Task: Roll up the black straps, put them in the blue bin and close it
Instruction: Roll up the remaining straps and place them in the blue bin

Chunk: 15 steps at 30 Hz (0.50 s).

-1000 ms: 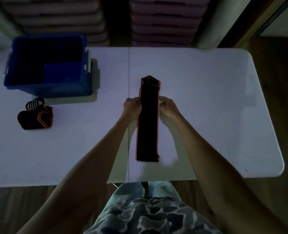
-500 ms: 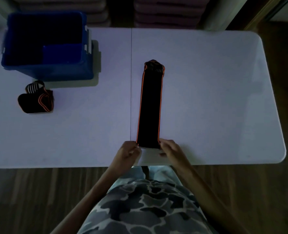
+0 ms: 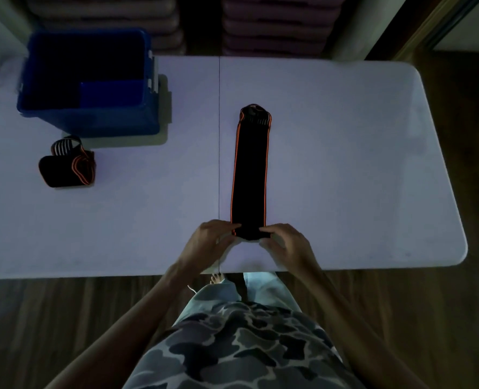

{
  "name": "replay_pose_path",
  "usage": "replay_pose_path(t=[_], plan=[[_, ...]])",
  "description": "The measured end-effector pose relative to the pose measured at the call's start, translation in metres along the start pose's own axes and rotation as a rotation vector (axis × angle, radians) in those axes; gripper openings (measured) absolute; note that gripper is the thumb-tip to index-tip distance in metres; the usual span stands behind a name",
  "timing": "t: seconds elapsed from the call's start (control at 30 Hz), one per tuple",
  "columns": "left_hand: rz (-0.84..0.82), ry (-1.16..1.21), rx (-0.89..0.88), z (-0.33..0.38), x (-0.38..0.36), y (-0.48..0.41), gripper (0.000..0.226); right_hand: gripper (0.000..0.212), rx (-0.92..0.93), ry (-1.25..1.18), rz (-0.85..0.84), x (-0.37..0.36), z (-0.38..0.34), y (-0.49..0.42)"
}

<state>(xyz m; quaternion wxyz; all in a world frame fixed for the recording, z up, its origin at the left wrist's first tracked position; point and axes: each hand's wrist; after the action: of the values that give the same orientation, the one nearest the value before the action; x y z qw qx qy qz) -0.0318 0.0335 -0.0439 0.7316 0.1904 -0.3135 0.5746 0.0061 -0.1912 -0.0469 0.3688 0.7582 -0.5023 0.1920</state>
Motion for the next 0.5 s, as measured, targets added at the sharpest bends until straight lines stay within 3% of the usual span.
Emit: replay_pose_path(t=[0.13,0.2,0.37,0.5], plan=[[0.111,0.116,0.225,0.001,-0.003,-0.013,0.031,0.022,-0.133,-0.143,-0.047,0.003,-0.011,-0.017],[0.146,0.079,0.246,0.0,-0.006,-0.021,0.032,0.021,-0.144,-0.161,-0.011,0.006,-0.022,-0.026],[0.192,0.026,0.162,-0.007,-0.009,-0.034,0.026,0.008,-0.095,-0.153,0.067,0.001,-0.028,-0.042],[0.126,-0.187,-0.074,-0.011,-0.007,-0.028,0.029,0.028,0.085,0.025,0.112,0.001,-0.009,-0.037]])
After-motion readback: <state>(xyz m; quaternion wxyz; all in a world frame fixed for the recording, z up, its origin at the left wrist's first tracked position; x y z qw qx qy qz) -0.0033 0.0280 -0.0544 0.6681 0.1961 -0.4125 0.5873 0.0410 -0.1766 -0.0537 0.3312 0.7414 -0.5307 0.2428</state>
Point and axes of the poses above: each hand's wrist, its own y-axis away from the middle knuckle, its own x-axis out of the back of the hand, z = x × y, and after that the axes turned 14 degrees about -x, right-handed
